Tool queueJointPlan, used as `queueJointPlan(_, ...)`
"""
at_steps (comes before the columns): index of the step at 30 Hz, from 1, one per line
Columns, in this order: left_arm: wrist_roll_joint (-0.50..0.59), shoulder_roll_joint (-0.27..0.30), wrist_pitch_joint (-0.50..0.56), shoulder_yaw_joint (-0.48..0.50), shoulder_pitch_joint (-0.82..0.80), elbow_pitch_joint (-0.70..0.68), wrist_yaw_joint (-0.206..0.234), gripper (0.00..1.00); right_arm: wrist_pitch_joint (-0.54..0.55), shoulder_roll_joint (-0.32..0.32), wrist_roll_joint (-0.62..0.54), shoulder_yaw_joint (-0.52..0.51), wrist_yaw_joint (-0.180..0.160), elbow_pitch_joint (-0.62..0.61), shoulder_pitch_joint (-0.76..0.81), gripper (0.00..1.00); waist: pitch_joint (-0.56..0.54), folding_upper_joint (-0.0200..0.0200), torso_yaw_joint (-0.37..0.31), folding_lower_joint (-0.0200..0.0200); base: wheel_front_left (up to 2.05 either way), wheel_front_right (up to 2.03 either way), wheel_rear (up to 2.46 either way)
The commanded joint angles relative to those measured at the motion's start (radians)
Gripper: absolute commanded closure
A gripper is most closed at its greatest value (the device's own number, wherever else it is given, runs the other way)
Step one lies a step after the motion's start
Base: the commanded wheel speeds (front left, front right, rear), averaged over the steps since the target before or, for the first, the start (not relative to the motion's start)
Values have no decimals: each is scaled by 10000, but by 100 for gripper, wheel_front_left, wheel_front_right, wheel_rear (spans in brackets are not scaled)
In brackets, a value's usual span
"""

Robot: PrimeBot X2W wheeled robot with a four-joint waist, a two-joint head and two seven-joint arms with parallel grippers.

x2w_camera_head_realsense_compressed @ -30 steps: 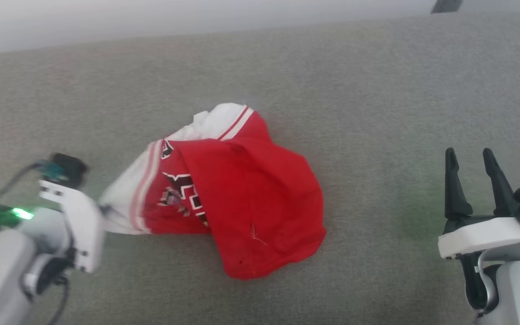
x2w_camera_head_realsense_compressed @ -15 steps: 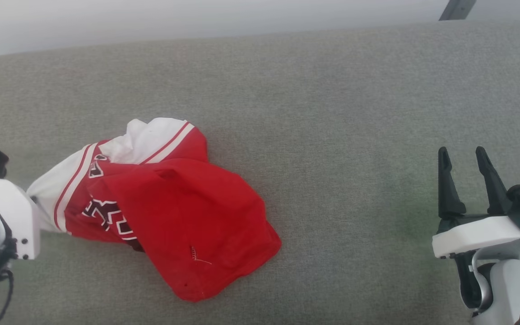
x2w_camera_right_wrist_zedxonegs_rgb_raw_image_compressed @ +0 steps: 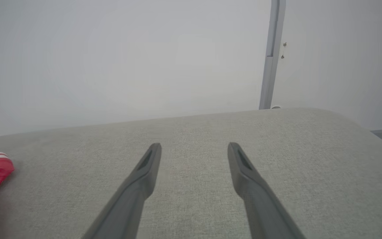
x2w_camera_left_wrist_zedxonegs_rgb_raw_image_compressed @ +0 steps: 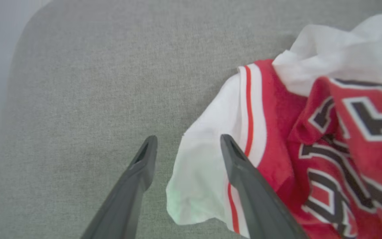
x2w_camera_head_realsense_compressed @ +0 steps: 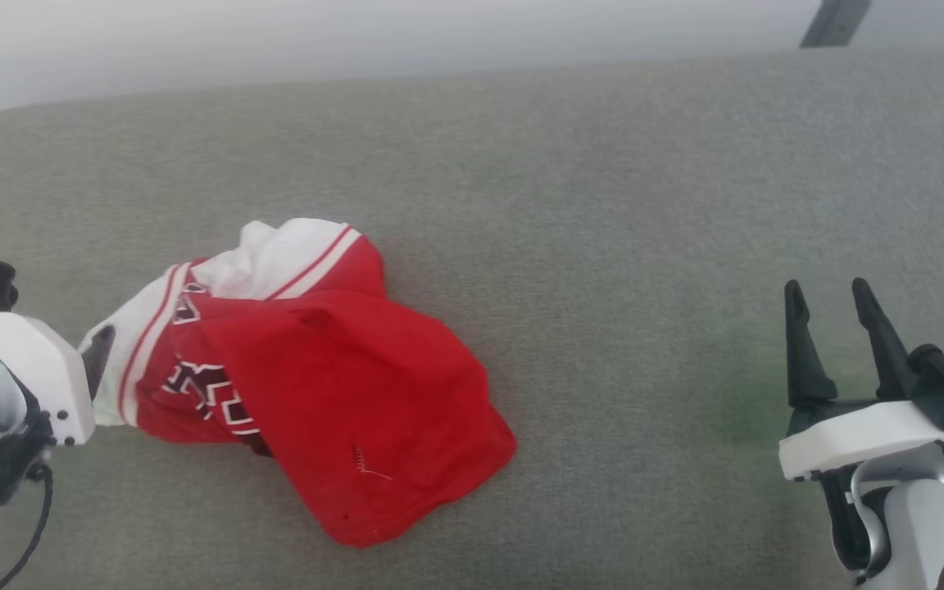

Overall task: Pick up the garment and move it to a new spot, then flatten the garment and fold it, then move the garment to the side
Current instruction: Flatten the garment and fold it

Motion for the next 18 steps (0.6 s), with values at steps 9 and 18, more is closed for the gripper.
queueJointPlan(9, 213, -338, -2601, 532, 778, -1055, 213, 0, 379, -362, 117, 519, 1, -157, 241, 0, -606, 0, 924, 0, 0, 0, 0)
queueJointPlan(18, 242, -981, -4911, 930, 1970, -1961, 536, 0, 975, -835, 431, 1645, 1, -245, 26, 0, -869, 0, 1976, 0, 0, 0, 0)
